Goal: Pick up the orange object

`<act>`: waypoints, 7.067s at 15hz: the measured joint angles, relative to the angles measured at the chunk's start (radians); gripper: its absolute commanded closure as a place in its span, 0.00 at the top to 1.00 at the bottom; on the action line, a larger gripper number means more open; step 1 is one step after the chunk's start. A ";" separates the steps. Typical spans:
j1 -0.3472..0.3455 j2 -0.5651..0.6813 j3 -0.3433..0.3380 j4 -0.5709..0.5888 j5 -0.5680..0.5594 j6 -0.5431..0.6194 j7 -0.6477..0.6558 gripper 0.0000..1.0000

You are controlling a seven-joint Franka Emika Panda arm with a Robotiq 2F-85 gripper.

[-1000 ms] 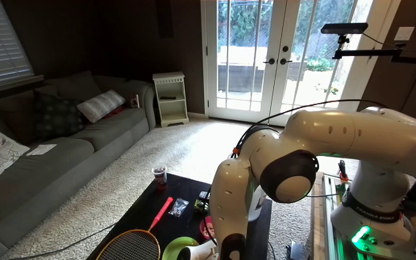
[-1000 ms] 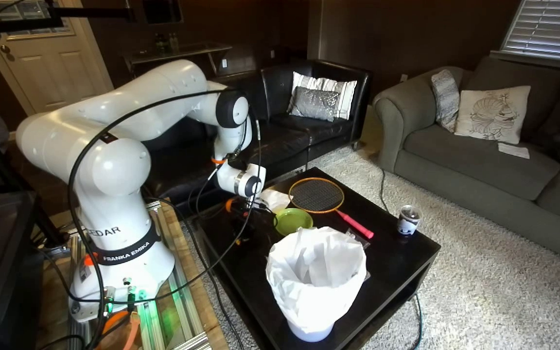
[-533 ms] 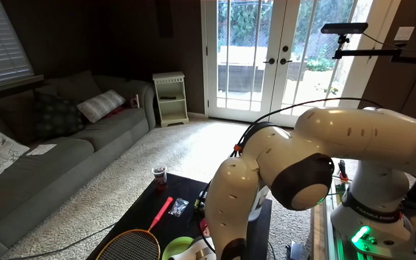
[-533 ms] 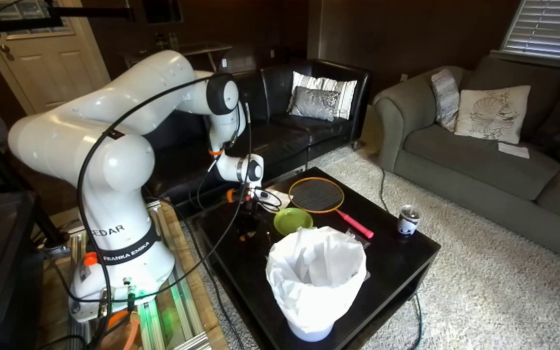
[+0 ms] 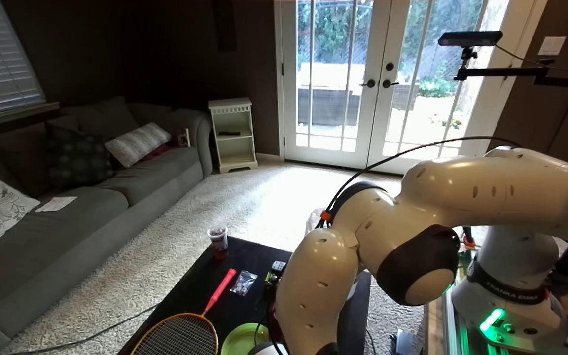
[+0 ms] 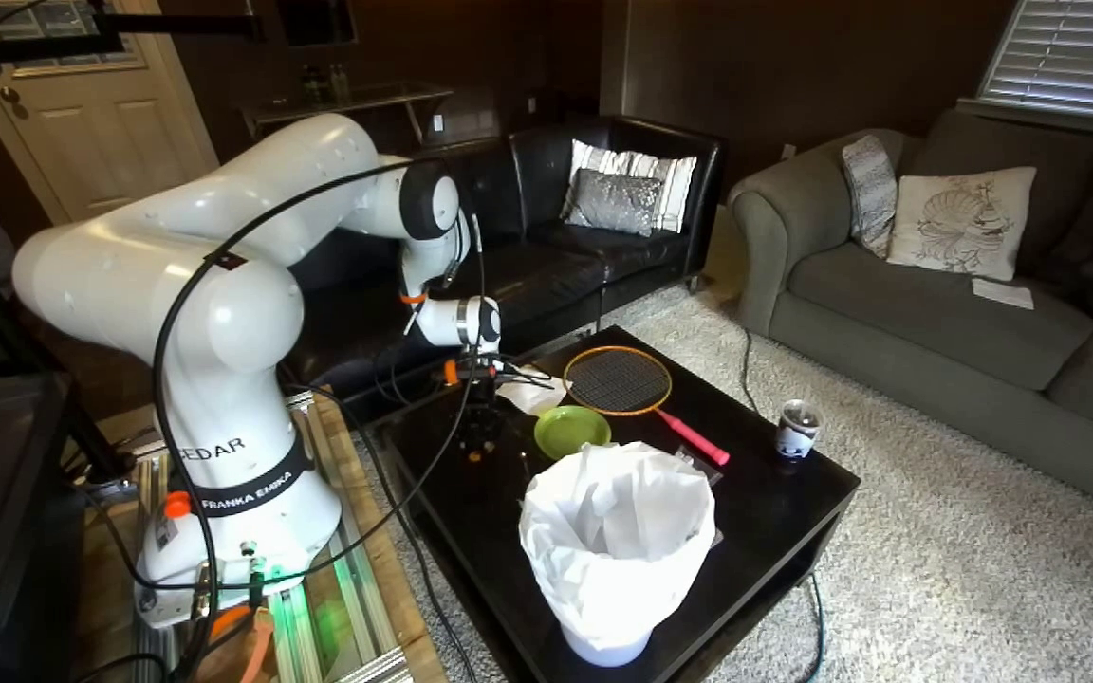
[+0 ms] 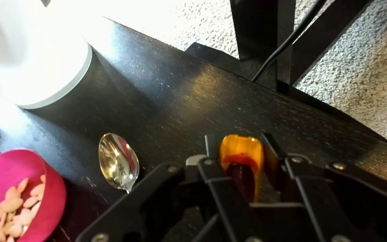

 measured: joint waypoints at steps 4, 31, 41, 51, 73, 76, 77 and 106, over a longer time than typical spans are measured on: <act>-0.040 0.066 0.035 0.087 -0.013 0.049 -0.138 0.14; -0.559 0.116 0.286 -0.077 0.620 0.340 -0.849 0.67; -0.495 0.112 0.281 -0.060 0.690 0.368 -0.779 1.00; -0.348 0.110 0.272 -0.039 0.691 0.406 -0.582 1.00; -0.208 0.106 0.153 -0.008 0.691 0.378 -0.416 0.43; -0.194 0.104 0.136 -0.007 0.691 0.378 -0.400 0.23; -0.190 0.104 0.132 -0.007 0.691 0.378 -0.394 0.16; -0.189 0.105 0.191 0.057 0.399 0.470 -0.202 0.53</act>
